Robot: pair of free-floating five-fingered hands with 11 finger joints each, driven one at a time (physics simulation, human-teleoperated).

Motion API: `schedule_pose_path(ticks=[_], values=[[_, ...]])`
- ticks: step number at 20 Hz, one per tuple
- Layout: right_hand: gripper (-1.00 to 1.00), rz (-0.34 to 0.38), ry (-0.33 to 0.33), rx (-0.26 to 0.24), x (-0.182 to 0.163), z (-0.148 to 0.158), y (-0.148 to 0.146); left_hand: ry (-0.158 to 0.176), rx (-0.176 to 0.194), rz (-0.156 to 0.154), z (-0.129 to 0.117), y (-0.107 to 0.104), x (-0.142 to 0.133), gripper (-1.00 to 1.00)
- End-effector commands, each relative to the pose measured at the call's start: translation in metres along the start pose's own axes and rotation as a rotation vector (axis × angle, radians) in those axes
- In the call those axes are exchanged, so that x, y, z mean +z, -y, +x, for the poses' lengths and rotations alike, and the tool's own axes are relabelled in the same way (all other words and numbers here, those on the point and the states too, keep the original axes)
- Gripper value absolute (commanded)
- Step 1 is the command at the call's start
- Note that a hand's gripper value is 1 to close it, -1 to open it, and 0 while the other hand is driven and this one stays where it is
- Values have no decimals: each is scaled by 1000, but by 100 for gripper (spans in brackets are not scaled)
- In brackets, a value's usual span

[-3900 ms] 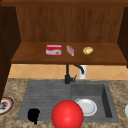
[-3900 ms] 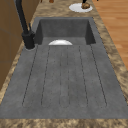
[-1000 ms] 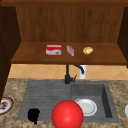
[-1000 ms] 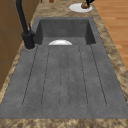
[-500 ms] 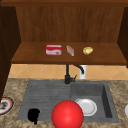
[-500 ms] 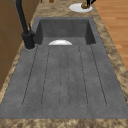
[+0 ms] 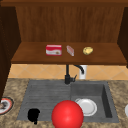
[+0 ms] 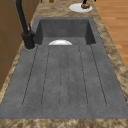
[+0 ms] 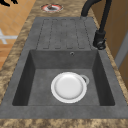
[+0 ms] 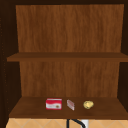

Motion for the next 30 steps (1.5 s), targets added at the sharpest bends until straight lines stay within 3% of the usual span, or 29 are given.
schedule_pose_path(ticks=[1, 9, 14, 18, 23, 30], values=[[-100, 1, 1, 8, -16, -4, 4, 0, 0, 0, 0, 0, 0, 0], [-100, 5, -28, 37, -70, -11, 3, 0, 0, 0, 0, 0, 0, 0], [-100, -13, 10, 39, -89, -29, -18, 0, 0, 0, 0, 0, 0, 0], [-100, 73, 40, 7, -92, -41, -21, 0, 0, 0, 0, 0, 0, 0], [-100, 88, 111, -15, -88, -47, -17, 0, 0, 0, 0, 0, 0, 0], [-100, 92, 142, -36, -87, -49, -16, 0, 0, 0, 0, 0, 0, 0]])
